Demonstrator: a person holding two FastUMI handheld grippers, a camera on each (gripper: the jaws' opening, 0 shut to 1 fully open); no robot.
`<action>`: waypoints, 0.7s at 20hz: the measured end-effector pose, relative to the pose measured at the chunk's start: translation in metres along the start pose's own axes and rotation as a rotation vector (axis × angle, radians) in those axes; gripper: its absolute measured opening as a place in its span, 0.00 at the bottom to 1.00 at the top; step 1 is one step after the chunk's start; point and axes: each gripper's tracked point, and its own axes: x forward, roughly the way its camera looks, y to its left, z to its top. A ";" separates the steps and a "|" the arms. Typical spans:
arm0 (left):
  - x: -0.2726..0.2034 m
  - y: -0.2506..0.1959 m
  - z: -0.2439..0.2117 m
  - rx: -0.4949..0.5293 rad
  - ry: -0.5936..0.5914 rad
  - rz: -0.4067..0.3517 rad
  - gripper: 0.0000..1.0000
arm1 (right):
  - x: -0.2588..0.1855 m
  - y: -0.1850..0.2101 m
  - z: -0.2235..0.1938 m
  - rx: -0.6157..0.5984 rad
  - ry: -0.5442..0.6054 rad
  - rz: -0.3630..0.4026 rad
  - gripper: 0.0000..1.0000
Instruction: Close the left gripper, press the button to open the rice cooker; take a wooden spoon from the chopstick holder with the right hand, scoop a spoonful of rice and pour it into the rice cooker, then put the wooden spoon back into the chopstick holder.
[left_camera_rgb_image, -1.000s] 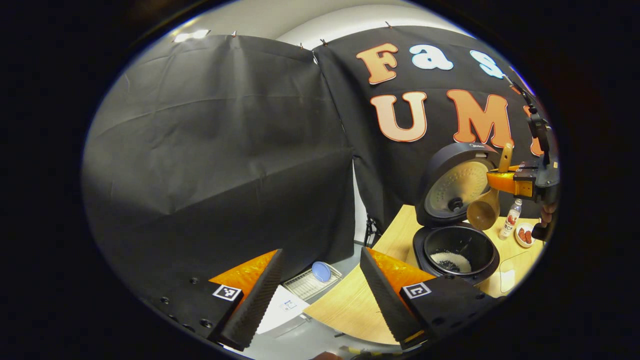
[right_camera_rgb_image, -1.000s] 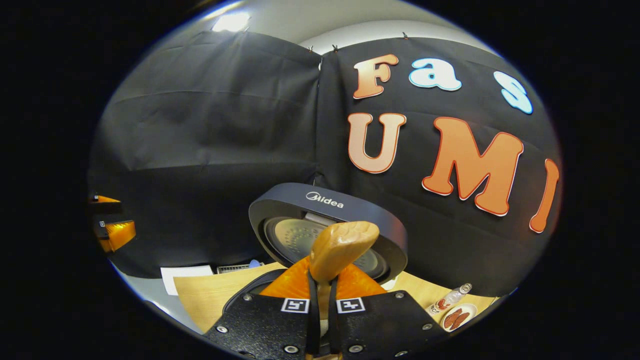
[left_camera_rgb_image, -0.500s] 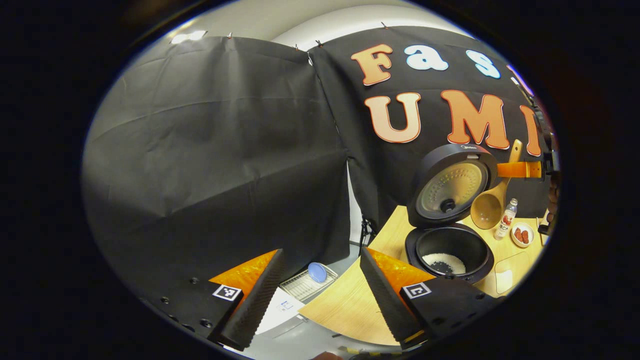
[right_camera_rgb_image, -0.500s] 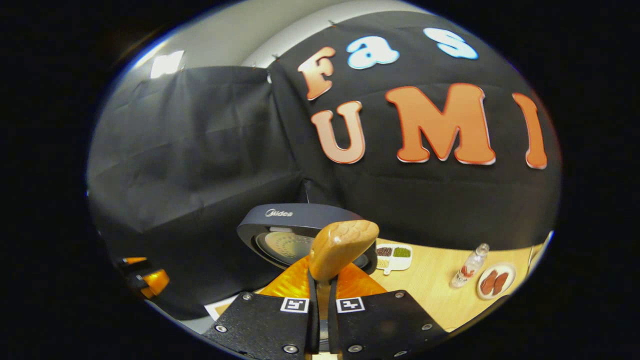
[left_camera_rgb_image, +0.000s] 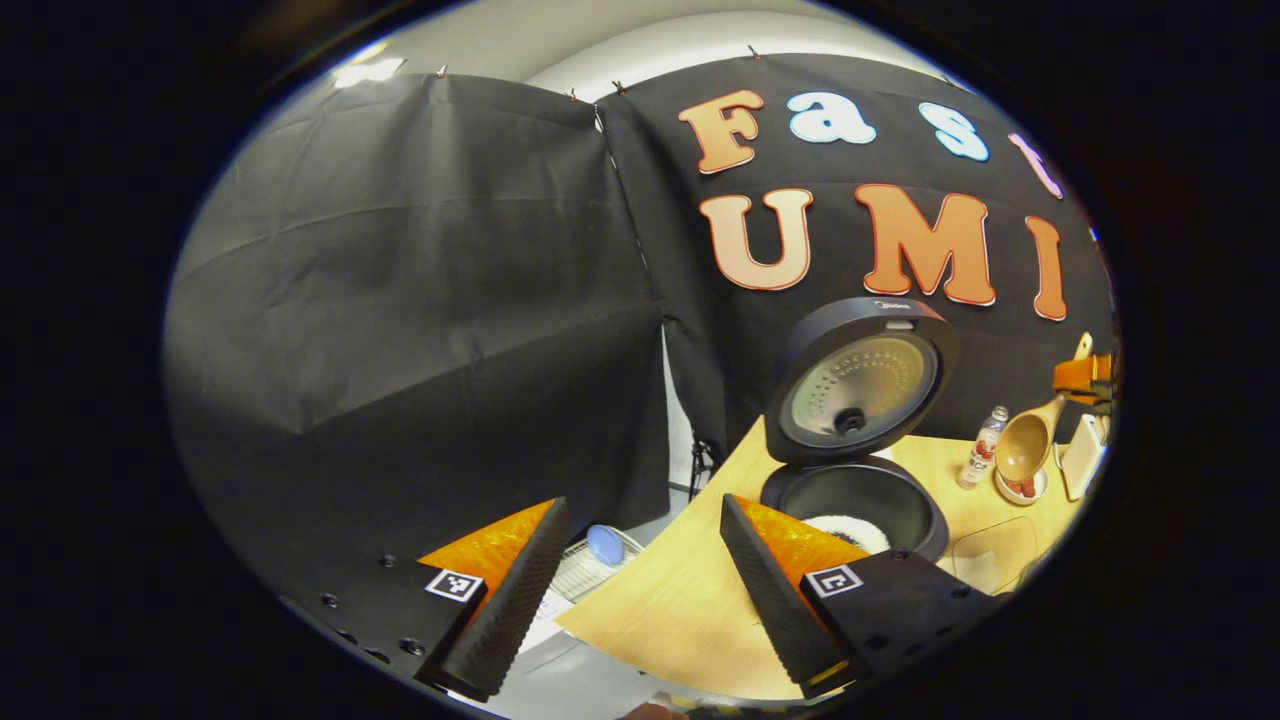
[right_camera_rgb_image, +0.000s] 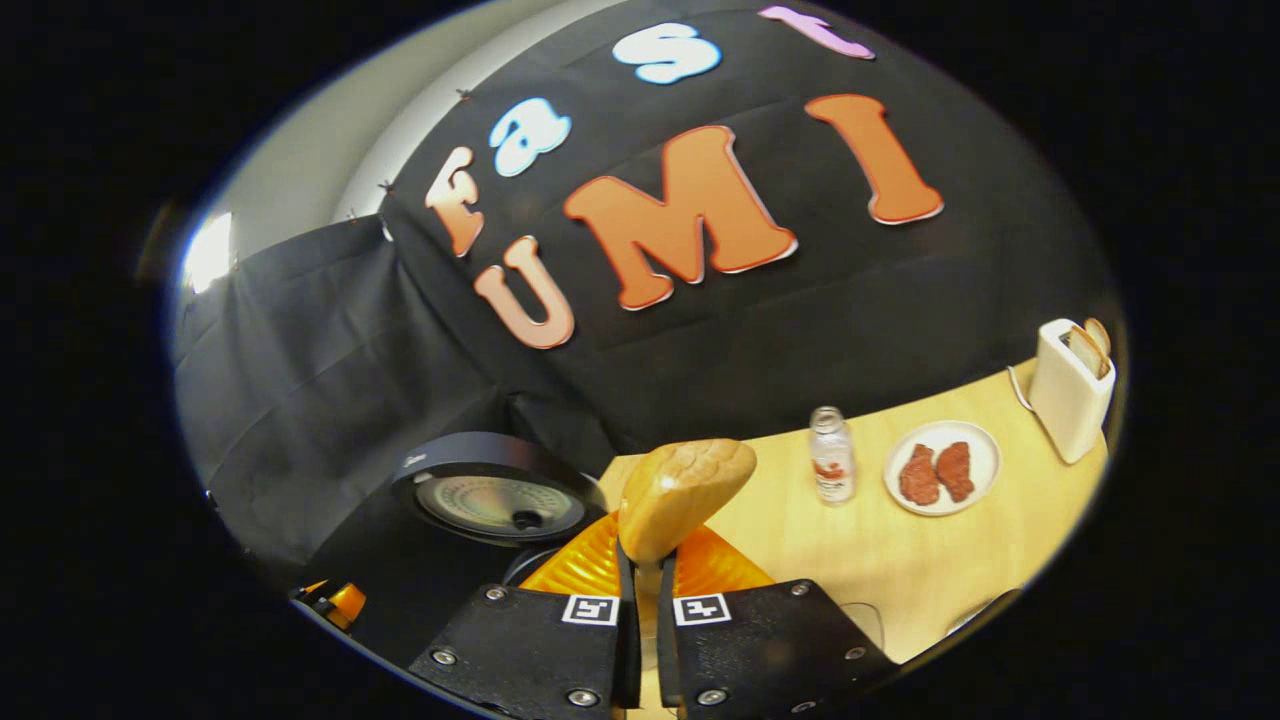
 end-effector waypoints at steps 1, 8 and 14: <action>0.000 -0.007 0.003 0.009 -0.002 -0.011 0.99 | -0.010 -0.017 0.001 0.014 -0.007 -0.028 0.06; 0.000 -0.065 0.017 0.022 -0.012 -0.085 0.98 | -0.078 -0.143 -0.006 0.109 -0.035 -0.252 0.06; 0.003 -0.110 0.026 0.037 -0.015 -0.149 1.00 | -0.126 -0.230 -0.012 0.150 -0.043 -0.434 0.06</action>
